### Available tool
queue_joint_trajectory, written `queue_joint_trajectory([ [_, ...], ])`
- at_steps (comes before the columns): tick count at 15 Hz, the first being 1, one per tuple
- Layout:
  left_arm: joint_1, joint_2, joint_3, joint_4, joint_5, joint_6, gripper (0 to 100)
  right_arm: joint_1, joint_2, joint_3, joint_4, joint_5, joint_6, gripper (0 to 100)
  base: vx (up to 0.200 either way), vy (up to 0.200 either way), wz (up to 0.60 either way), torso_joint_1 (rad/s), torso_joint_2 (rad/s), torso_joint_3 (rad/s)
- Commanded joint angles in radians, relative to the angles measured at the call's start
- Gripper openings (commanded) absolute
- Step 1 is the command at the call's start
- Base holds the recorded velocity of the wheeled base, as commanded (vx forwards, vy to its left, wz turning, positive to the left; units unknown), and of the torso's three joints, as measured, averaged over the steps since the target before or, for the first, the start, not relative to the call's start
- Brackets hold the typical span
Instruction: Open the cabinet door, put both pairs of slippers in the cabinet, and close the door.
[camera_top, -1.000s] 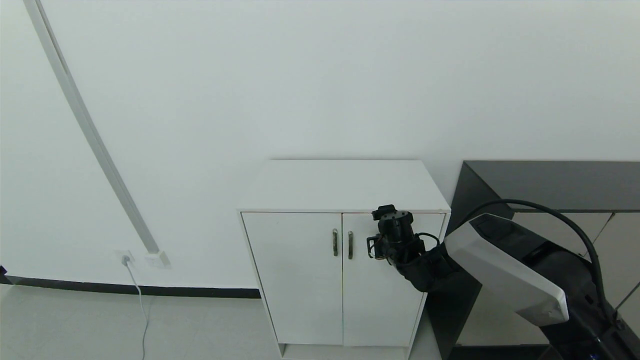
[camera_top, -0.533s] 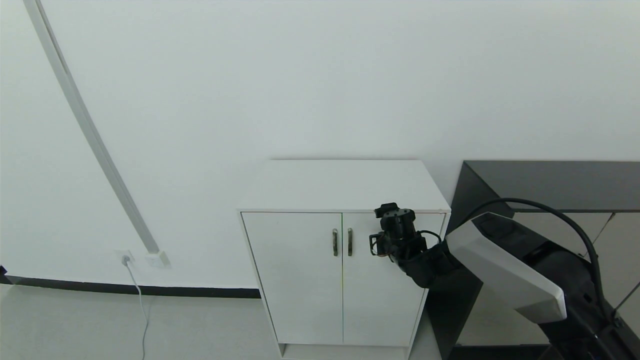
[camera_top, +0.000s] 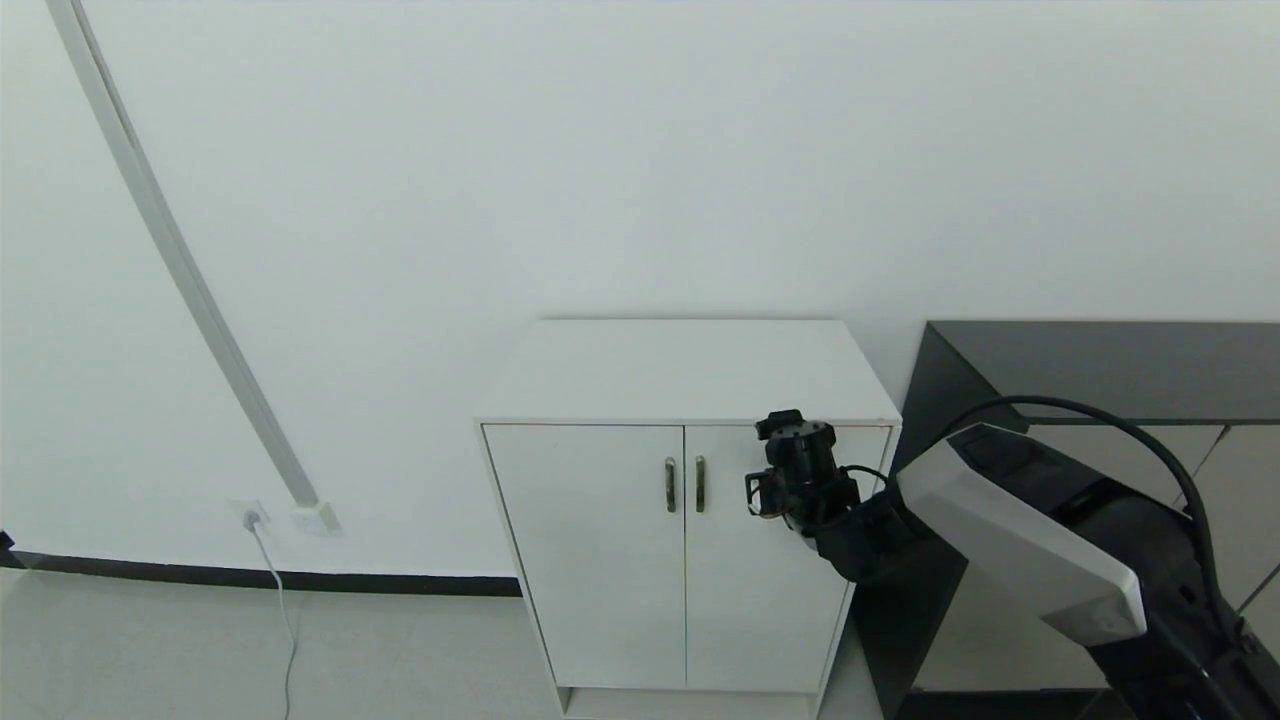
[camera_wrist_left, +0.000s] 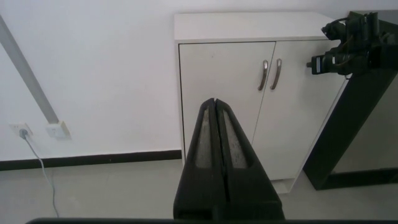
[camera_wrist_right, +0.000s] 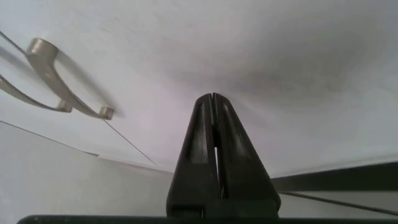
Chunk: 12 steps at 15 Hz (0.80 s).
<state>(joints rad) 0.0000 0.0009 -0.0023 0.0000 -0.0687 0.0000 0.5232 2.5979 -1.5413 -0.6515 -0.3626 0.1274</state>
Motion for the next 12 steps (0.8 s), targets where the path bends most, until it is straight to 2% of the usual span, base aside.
queue_joint_trajectory([
  [1,0.000,0.001,-0.001,0.000,0.000,0.000,0,0.004,-0.068,0.109,-0.048,-0.003,0.001,0,0.000,0.000,0.00,0.000,0.00,0.000],
  [3,0.000,0.001,-0.001,0.000,0.000,0.000,0,0.004,-0.116,0.233,-0.122,-0.021,0.001,0,0.000,0.000,0.00,0.000,0.00,0.000],
  [5,0.000,0.001,0.001,0.000,-0.002,0.000,0,-0.005,-0.168,0.426,-0.269,-0.068,0.001,0,0.000,0.000,0.00,0.000,0.00,0.000],
  [7,0.000,0.001,0.001,0.000,-0.002,0.000,0,-0.020,-0.208,0.540,-0.339,-0.102,0.003,0,0.000,0.000,0.00,0.000,0.00,0.000],
  [9,0.000,0.001,-0.001,0.000,0.000,0.000,0,-0.043,-0.263,0.722,-0.442,-0.148,0.004,0,0.000,0.000,0.00,0.000,0.00,0.000],
  [12,0.000,0.001,-0.001,0.000,0.000,0.000,0,-0.086,-0.337,0.975,-0.605,-0.153,0.004,0,0.000,0.000,0.00,0.000,0.00,0.000],
])
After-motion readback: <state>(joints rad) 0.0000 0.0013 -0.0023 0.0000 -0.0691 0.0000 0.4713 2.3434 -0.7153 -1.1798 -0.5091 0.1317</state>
